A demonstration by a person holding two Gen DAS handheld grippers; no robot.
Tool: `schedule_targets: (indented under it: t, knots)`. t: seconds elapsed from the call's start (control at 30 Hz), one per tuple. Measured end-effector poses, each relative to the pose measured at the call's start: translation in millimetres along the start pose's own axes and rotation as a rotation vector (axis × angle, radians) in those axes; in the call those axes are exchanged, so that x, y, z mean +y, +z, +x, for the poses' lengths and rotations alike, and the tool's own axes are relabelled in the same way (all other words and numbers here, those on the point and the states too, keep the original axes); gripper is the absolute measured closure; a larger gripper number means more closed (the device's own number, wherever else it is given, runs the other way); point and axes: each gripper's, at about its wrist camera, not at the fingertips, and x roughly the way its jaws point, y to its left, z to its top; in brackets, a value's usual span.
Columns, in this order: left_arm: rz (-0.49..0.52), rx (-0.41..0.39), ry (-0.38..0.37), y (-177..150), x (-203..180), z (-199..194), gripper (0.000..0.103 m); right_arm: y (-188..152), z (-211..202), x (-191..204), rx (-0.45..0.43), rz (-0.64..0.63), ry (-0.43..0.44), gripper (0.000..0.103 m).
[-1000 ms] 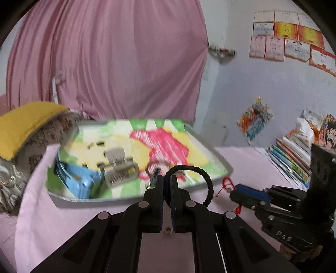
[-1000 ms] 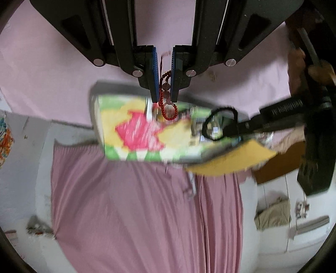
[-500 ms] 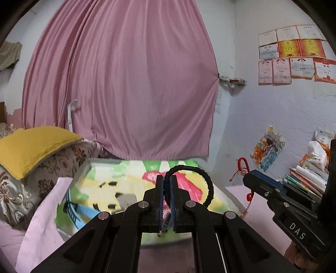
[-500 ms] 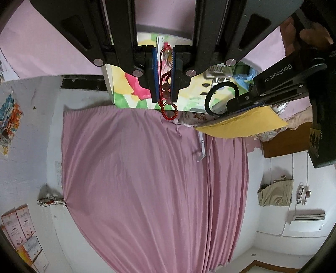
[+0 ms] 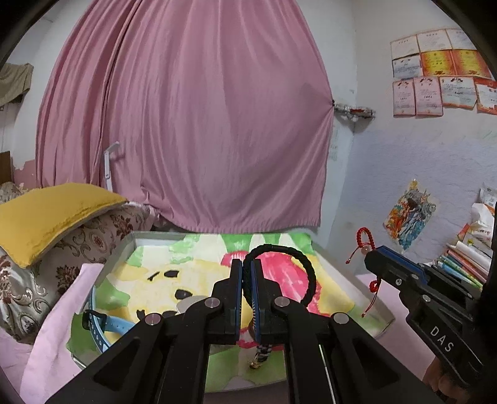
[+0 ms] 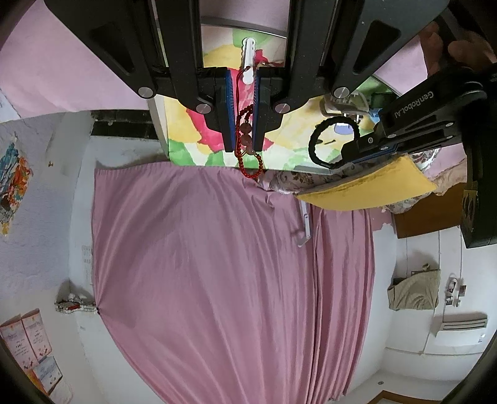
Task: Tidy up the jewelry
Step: 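Lift the red bracelet and black hair tie and carry both over the tray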
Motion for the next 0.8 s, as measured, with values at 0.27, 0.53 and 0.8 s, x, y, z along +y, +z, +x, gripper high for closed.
schedule_targets:
  t: [0.27,0.53,0.8]
  knots:
    - [0.002,0.102,-0.008,-6,2,16,0.098,-2,19,-6,0.099,0.027,-0.014,0.094]
    - [0.020,0.220,-0.023,-13,0,33,0.098,-12,42,-23,0.251,0.114,0.024,0.094]
    - [0.073,0.316,0.024,-18,-6,44,0.098,-27,63,-26,0.379,0.138,0.055,0.094]
